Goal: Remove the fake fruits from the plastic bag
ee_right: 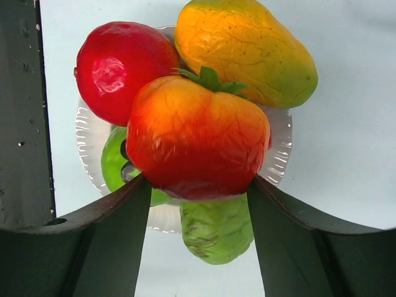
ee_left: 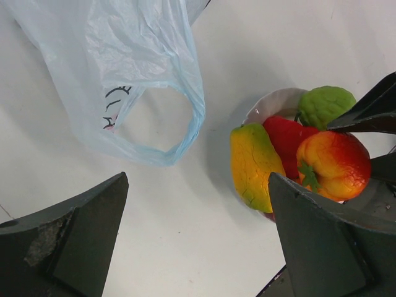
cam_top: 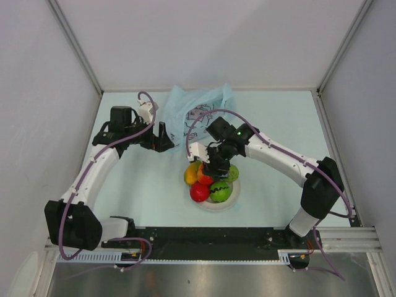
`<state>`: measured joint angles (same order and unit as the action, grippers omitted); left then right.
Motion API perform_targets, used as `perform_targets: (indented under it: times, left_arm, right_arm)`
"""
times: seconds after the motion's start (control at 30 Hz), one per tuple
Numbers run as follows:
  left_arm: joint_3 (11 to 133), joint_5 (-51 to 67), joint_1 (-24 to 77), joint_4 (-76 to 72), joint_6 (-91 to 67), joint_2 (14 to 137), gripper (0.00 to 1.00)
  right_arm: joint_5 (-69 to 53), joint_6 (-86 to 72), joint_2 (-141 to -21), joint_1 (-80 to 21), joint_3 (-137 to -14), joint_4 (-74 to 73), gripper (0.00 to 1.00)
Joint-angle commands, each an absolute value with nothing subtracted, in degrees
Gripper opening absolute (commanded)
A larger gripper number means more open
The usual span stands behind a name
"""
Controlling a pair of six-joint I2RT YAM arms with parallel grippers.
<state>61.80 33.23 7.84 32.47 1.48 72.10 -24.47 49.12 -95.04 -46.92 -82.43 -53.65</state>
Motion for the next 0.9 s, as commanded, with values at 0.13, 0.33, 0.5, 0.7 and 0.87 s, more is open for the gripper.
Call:
perform_targets:
  times: [0.13,0.33,0.5,0.7,0.87]
  left_arm:
    - [58.1,35.0,7.6,29.6,-1.5,70.7,0.98]
    - [54.2,36.7,8.7,26.9,-3.4,71.8,0.94]
    - [54.1,37.0,9.7,26.1,-3.3,72.7,0.94]
    - [55.4,36.8,9.7,27.6,-2.6,72.5,0.93]
    - [60.5,28.8,9.6,30.7,-0.1,71.4,0.94]
  right_arm:
    - [-23.7,48.7,-94.7,-47.2,-84.2,-52.5,0.72]
    - [-23.7,48.6,-94.5,-47.2,-84.2,-52.7,0.74]
    - [-23.1,48.5,-94.1,-47.1,-84.0,-52.8,0.75]
    - [-21.6,49.4,-92.8,-46.9,-84.4,-53.4,0.75]
    - [-20.1,46.9,-89.6,-45.6,-87.4,-55.2,0.75]
